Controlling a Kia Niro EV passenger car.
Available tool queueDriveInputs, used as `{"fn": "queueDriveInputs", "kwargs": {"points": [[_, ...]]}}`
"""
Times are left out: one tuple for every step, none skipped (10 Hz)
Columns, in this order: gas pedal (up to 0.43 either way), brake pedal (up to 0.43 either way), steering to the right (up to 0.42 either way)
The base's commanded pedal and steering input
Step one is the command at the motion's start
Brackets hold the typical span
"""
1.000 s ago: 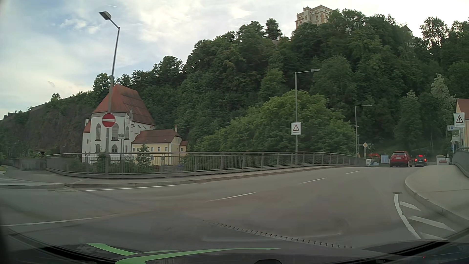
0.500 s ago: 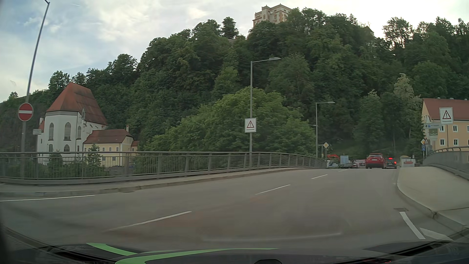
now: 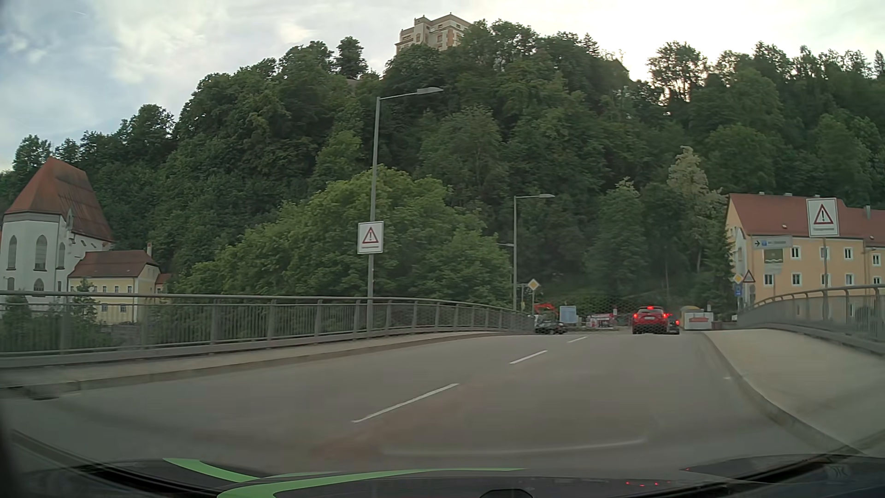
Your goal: Follow the waypoints while adhering to traffic rules and regulations
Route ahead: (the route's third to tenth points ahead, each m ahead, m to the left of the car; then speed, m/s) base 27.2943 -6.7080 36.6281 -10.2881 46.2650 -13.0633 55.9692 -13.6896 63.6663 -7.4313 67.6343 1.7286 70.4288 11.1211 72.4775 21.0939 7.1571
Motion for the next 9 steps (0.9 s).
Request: {"fn": "queueDriveInputs", "kwargs": {"points": [[0.177,0.000,0.200],[0.177,0.000,0.195],[0.189,0.000,0.189],[0.209,0.000,0.187],[0.209,0.000,0.182],[0.209,0.000,0.173],[0.209,0.000,0.164],[0.209,0.000,0.151],[0.209,0.000,0.140]]}}
